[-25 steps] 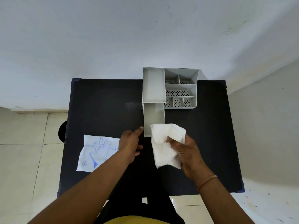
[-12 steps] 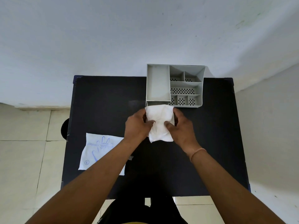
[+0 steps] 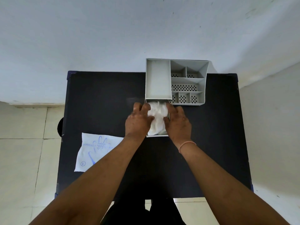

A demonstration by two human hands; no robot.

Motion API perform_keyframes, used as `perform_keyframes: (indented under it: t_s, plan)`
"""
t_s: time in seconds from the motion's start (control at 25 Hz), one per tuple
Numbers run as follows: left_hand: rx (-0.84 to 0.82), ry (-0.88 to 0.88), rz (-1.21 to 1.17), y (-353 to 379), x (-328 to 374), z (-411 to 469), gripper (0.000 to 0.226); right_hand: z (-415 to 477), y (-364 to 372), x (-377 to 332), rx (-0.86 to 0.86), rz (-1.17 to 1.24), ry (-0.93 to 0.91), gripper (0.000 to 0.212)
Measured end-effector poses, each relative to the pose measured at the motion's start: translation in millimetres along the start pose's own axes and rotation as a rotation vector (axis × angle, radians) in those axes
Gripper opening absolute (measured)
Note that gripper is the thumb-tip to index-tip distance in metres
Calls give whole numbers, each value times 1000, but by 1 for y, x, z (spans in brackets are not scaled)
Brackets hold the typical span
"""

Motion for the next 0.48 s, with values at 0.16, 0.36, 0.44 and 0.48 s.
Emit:
perform_keyframes:
  t_s: [0.16,0.36,0.44,0.48]
  plan:
    - [-78,-20,86,5,4,7,40,6,2,1,25,1,-44,51]
    - [102,117,108,-14,4,-2,36,4,-8,-5,-47,48,-52,49]
    - [7,183,227,-11,6,-2,50,6,2,-8,-239,-124,-70,57]
    - [-78,191,300,-6,7,0,57,7,7,-8,-301,-186,-67,63]
Point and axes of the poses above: each hand's wrist, its own z-axis towards the middle knuckle, its own y-axis out of the palm, x = y × z, the point moved 5 cm from there along z, towards the middle knuckle, and after that the axes turned 4 degrees about z, right-handed, at the moved point
